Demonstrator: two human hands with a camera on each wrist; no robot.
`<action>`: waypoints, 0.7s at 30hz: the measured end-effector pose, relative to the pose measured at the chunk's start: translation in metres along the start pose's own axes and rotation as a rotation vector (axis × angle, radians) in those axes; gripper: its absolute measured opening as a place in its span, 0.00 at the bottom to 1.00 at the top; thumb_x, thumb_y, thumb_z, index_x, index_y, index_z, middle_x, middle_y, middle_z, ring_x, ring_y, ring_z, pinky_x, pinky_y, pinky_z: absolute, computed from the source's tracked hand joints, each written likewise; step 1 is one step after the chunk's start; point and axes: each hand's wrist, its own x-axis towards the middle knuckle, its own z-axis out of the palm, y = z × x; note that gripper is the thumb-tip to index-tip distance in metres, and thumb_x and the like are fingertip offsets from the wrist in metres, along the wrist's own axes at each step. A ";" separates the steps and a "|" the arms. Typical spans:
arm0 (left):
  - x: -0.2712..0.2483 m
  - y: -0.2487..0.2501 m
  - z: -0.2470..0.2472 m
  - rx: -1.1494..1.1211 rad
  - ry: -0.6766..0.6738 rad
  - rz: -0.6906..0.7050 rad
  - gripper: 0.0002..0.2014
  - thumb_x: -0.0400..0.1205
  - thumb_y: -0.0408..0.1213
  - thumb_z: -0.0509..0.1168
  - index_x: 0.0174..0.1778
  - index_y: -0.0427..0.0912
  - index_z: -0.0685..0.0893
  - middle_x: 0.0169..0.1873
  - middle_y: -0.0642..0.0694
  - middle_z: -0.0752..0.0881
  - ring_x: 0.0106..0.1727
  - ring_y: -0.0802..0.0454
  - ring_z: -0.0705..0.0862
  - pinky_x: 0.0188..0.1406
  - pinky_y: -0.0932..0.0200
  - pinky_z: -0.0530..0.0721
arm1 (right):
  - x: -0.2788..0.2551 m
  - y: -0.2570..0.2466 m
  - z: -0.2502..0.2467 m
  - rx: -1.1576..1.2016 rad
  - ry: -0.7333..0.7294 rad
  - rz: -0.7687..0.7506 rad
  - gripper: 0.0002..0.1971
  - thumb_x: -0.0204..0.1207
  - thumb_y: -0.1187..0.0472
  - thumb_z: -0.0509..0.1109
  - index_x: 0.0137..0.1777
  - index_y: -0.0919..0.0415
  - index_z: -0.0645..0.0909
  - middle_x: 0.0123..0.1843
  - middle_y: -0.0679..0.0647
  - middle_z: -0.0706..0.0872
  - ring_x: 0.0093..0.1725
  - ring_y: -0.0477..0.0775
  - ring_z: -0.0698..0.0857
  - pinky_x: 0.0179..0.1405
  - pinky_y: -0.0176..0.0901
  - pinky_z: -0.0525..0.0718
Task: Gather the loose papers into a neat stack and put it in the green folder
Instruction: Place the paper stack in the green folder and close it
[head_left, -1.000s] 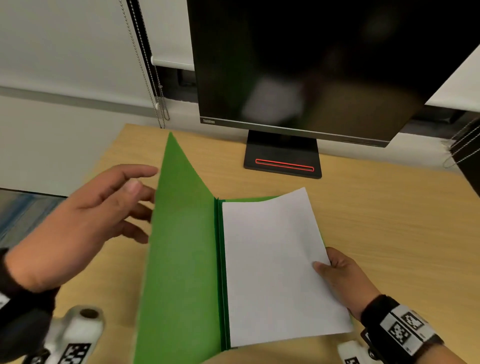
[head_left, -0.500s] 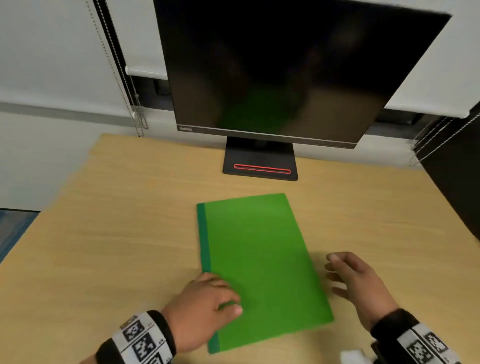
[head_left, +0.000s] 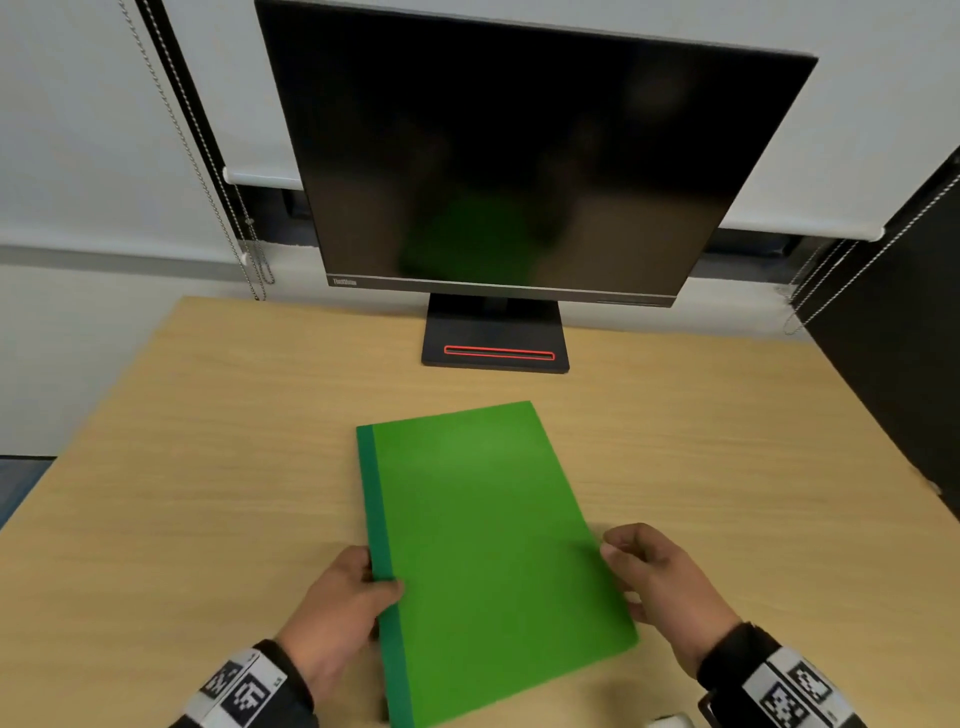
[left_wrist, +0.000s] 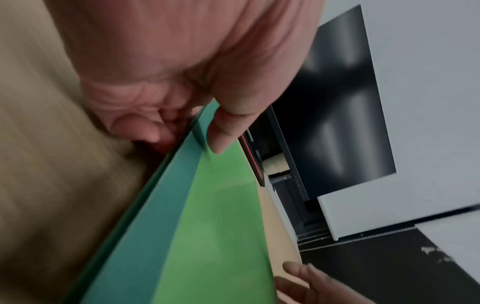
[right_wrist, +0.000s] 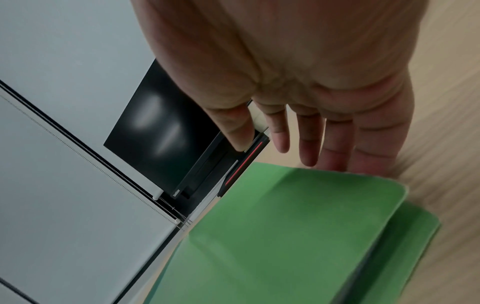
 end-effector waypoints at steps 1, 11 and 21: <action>0.002 -0.002 0.001 -0.012 -0.007 0.005 0.11 0.83 0.22 0.65 0.59 0.38 0.81 0.50 0.41 0.91 0.47 0.47 0.90 0.36 0.59 0.85 | 0.001 0.001 -0.002 0.015 -0.012 0.022 0.04 0.84 0.60 0.69 0.55 0.58 0.84 0.46 0.54 0.87 0.43 0.56 0.82 0.47 0.54 0.82; 0.022 -0.013 0.008 -0.265 -0.056 0.018 0.14 0.83 0.18 0.60 0.61 0.31 0.84 0.52 0.29 0.92 0.56 0.28 0.89 0.59 0.35 0.86 | 0.001 0.015 -0.019 0.216 -0.239 0.165 0.08 0.83 0.62 0.70 0.60 0.60 0.84 0.60 0.62 0.93 0.59 0.69 0.91 0.54 0.73 0.90; 0.042 -0.024 0.032 0.412 0.113 0.212 0.10 0.76 0.40 0.76 0.48 0.62 0.89 0.42 0.50 0.94 0.47 0.53 0.92 0.50 0.54 0.86 | 0.012 0.061 -0.166 0.198 0.141 0.085 0.05 0.84 0.68 0.67 0.55 0.68 0.83 0.50 0.67 0.94 0.51 0.73 0.93 0.53 0.82 0.87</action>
